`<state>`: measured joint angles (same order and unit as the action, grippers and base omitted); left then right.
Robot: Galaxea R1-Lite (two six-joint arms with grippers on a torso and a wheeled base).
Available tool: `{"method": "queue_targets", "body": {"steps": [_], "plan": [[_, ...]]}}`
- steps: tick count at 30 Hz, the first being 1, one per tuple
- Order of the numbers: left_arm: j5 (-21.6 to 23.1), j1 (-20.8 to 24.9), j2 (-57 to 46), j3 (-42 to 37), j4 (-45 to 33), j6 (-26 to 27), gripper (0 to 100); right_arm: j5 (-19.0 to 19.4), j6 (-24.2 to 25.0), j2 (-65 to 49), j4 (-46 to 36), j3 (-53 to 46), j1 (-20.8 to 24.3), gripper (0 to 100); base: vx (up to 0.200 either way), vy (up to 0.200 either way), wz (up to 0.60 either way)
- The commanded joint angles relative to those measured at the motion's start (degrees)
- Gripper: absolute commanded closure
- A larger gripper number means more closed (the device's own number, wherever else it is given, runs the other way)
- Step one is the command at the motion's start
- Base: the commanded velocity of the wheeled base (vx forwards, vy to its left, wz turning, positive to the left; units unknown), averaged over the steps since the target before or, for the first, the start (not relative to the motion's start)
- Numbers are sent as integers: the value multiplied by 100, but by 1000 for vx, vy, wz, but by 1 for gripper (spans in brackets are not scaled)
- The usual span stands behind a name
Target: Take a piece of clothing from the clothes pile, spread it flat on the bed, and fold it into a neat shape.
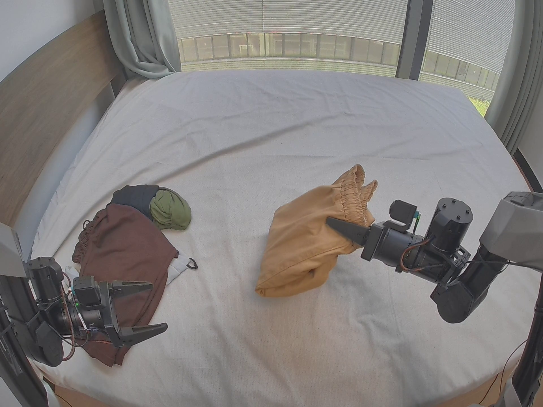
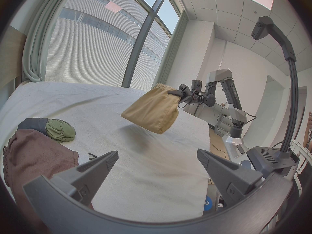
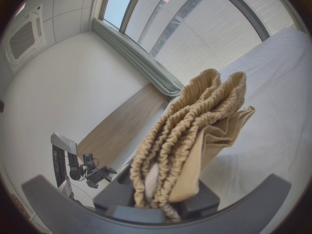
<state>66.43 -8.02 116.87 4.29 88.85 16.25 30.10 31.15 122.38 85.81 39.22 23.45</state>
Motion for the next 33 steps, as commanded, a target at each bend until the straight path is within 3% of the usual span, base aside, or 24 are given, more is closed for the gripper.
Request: {"method": "queue_targets", "body": {"steps": [1,7,14,33], "plan": [[2,-6,2,2,1,1,0,5,14,23,-249,420,-78,100,0,0,0],[2,-6,11,2,1,1,0,5,76,84,-706,1027,-157,100,0,0,0],[2,-15,20,-7,1,1,0,5,85,277,-2016,2301,-139,100,0,0,0],[2,-15,55,-7,1,1,0,-4,85,699,-2147,2828,-227,100,0,0,0]]}}
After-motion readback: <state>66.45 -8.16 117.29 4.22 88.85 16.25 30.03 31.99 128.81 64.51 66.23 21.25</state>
